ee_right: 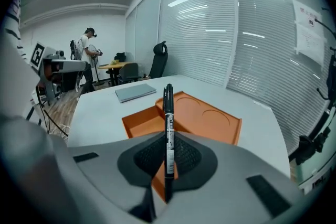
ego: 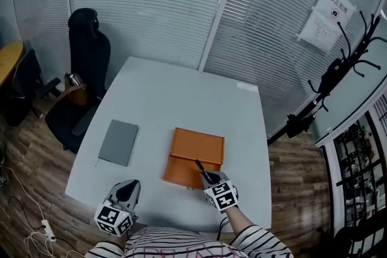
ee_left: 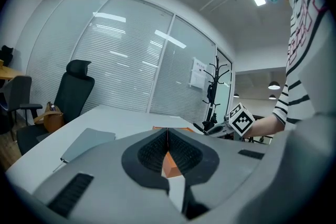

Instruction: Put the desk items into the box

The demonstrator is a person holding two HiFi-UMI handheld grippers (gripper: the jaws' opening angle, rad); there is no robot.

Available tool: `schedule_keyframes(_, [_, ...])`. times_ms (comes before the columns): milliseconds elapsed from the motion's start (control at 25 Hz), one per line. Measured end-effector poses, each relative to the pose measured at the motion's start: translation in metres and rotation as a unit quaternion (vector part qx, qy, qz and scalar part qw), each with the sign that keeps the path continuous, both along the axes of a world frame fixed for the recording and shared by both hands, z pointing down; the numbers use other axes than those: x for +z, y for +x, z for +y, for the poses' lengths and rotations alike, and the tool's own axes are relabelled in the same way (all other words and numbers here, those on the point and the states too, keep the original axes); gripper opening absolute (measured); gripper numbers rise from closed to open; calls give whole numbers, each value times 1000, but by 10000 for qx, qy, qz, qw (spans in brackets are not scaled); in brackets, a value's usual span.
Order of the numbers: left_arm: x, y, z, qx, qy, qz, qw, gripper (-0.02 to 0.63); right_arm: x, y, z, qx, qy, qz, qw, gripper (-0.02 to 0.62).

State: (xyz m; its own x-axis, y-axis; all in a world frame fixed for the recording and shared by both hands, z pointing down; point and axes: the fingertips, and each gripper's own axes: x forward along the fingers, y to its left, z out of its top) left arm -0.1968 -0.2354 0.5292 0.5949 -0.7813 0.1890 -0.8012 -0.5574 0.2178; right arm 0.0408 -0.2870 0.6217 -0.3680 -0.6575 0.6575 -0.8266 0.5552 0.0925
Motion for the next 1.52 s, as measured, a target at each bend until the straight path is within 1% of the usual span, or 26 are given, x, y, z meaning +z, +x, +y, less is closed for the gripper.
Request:
schedule_keyframes(320, [5, -5, -13, 63, -48, -1, 10000, 23, 31, -13, -14, -292, -310, 500, 9978, 40])
schedule_keyframes(480, [9, -5, -16, 79, -90, -6, 9999, 23, 45, -18, -15, -566, -519, 828, 9936, 40])
schedule_keyframes(640, [13, -5, -18, 114, -149, 7, 9998, 23, 60, -17, -17, -648, -805, 1052, 9891, 40])
schedule_keyframes(800, [19, -2, -20, 156, -219, 35, 9996, 23, 69, -19, -19, -756, -1083, 1158, 9845, 40])
schedule_keyframes(1040, [24, 3, -23, 228, -270, 56, 9994, 23, 80, -22, -25, -897, -1369, 1358, 9771, 40])
schedule_keyframes(1280, [26, -1, -26, 153, -297, 87, 9994, 23, 86, -22, -32, -904, -1616, 1527, 9708, 40])
schedule_keyframes(1520, [30, -3, -31, 118, -308, 137, 9994, 23, 99, -18, -38, -810, -1793, 1556, 9680, 40])
